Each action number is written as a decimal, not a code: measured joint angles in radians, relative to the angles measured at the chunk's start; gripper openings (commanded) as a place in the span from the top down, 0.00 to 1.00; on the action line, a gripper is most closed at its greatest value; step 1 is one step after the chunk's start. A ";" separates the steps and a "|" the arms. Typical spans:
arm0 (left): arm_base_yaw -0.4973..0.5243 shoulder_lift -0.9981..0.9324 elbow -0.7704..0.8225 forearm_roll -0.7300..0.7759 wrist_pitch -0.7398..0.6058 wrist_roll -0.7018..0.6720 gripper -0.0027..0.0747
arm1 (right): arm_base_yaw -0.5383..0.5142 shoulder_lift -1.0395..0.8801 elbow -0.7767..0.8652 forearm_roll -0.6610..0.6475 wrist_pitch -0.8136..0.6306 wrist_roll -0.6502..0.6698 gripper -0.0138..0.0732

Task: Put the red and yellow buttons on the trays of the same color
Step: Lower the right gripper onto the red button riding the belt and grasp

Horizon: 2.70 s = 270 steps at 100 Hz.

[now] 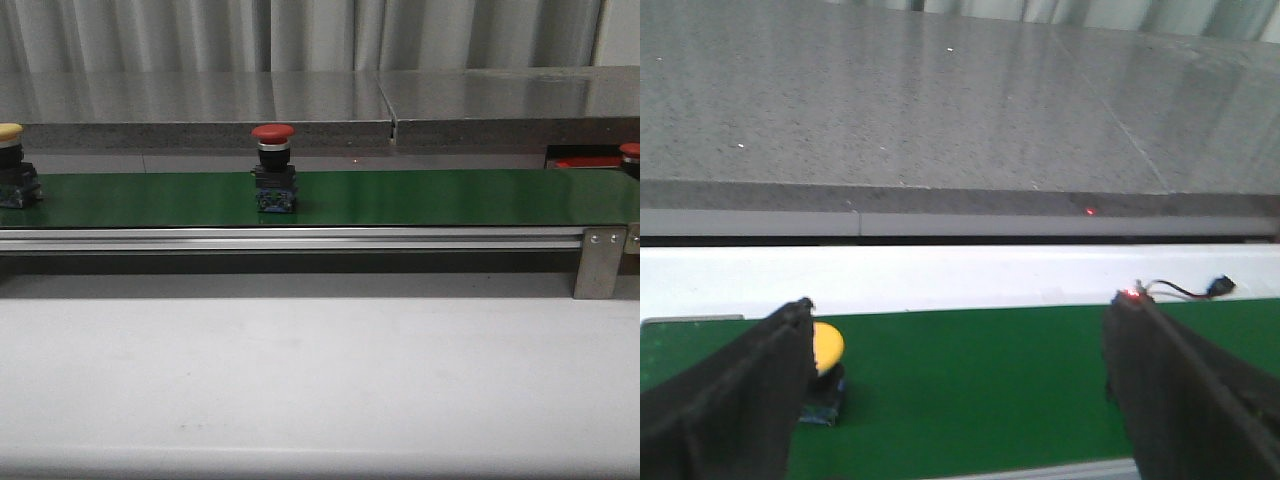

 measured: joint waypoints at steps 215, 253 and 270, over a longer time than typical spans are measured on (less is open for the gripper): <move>-0.076 -0.642 0.468 0.000 -0.029 0.004 0.99 | 0.124 0.596 -0.345 0.016 0.178 -0.017 0.15; -0.076 -0.642 0.468 0.000 -0.029 0.004 0.99 | 0.172 0.824 -0.486 -0.012 0.156 -0.024 0.15; -0.076 -0.642 0.468 0.000 -0.029 0.004 0.99 | 0.188 0.881 -0.538 -0.012 0.152 -0.025 0.15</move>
